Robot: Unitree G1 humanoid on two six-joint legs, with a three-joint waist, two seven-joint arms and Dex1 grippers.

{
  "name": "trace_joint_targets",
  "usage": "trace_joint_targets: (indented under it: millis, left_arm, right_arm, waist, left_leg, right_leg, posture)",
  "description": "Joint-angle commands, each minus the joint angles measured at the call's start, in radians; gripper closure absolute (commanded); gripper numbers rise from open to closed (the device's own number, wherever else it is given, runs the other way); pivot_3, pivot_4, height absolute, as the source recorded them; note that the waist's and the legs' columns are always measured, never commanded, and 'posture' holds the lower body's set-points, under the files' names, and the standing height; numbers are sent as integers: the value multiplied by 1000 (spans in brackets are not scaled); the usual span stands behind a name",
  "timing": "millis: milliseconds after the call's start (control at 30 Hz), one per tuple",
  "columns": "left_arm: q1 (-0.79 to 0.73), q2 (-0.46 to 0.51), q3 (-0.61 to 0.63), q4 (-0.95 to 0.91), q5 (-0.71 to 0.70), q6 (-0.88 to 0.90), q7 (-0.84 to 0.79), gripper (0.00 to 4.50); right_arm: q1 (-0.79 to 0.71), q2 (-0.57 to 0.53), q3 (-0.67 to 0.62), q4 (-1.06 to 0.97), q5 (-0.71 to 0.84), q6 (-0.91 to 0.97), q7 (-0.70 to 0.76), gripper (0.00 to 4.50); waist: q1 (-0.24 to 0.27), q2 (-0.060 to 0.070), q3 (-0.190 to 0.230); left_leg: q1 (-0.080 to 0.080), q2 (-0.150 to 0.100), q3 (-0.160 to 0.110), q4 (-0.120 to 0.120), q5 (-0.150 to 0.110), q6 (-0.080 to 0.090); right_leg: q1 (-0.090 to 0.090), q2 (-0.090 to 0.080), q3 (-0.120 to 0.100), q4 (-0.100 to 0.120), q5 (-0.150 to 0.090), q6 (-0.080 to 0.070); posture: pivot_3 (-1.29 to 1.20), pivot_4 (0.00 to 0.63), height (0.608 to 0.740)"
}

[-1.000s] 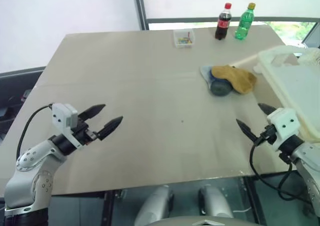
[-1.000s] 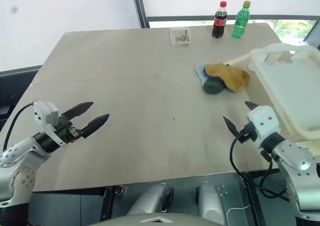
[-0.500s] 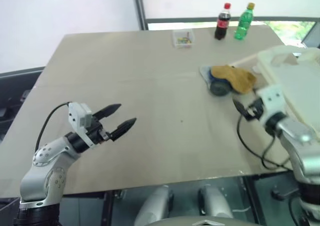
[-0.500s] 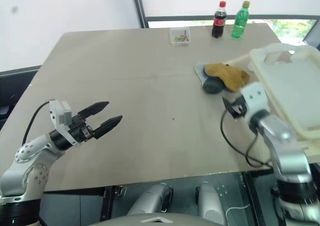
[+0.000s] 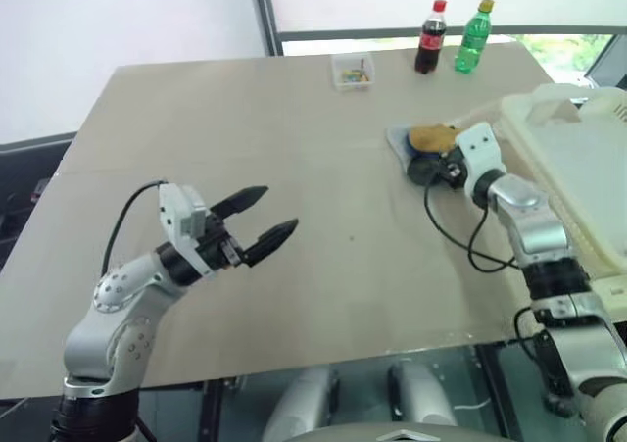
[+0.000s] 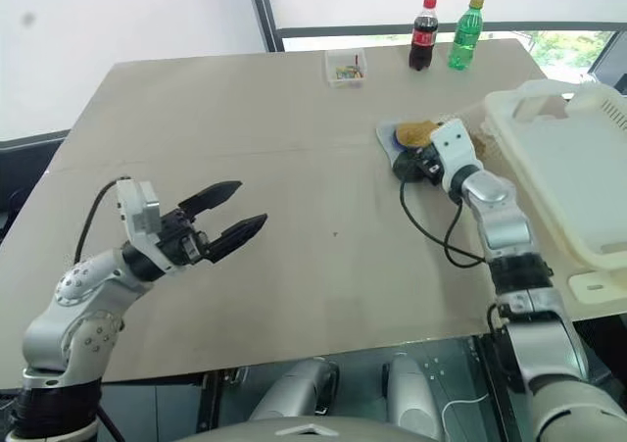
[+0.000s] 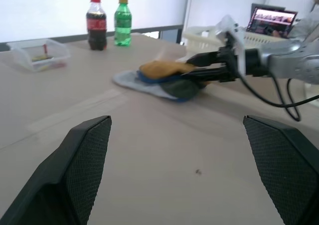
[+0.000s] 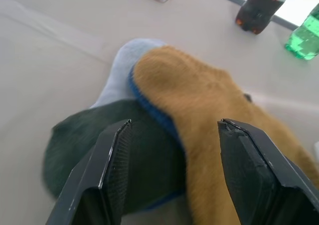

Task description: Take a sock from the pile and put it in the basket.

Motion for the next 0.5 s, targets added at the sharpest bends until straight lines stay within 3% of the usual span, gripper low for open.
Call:
trace_joint_targets:
  millis: [33,500]
  left_arm:
    - [-5,-13,-1,-47,-23,-1,21,0]
    - [12,-34,-15,-45,-2,-25,34,0]
  right_arm:
    - [-53,0,-23,53,-5,-52,-1,1679]
    - [-134,-3,-22,248,-21,-142,34,1679]
  waist:
    - [-1,0,0]
    - [-1,0,0]
  left_leg:
    - [0,0,0,0,0,0]
    - [0,0,1,0,0,0]
  right_leg:
    - [0,0,0,0,0,0]
    - [0,1,1,0,0,0]
  posture:
    - [0,150,729]
    - [0,150,729]
